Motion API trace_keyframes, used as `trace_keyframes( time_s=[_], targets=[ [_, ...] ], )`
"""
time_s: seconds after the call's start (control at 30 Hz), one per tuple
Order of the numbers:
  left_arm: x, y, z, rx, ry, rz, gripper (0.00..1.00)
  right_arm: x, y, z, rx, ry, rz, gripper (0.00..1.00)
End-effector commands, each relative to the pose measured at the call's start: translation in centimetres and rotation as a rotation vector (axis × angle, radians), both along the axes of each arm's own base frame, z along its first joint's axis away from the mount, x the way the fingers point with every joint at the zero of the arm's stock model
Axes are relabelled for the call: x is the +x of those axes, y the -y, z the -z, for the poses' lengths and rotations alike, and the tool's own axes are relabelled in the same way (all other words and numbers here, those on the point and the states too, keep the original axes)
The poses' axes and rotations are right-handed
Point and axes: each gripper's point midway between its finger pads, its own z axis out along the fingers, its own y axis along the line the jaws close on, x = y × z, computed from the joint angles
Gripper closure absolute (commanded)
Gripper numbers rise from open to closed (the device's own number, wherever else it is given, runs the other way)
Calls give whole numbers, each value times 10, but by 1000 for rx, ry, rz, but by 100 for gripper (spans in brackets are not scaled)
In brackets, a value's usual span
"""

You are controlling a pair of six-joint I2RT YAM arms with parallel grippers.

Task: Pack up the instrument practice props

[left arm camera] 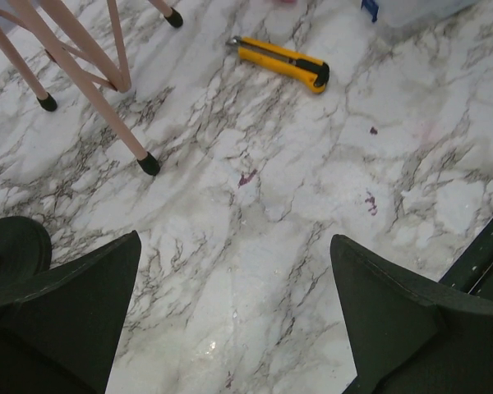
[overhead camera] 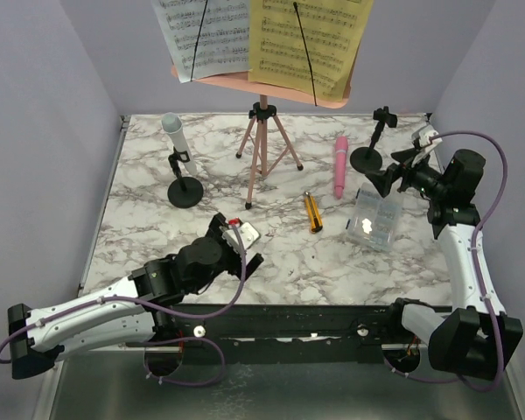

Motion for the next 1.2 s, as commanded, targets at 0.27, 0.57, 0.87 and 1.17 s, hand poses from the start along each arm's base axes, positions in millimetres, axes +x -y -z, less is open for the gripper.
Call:
trace_keyframes(
  time_s=[0.27,0.57,0.87,1.17],
  targets=[
    [43,-15,-65,-343,1,-231,1,-58,-30,49,70,-126,-214,1],
    [113,-45,-81,-430,-74,-373,1,-66,-35,59,78,-138,-258,0],
    [161,-104,-98,-554,-198,-522,1,-67,-35,56,63,-129,-261,0],
    [185,-148,-104,-574,-210,-642,1,-68,-35,56,64,-137,-268,0]
  ],
)
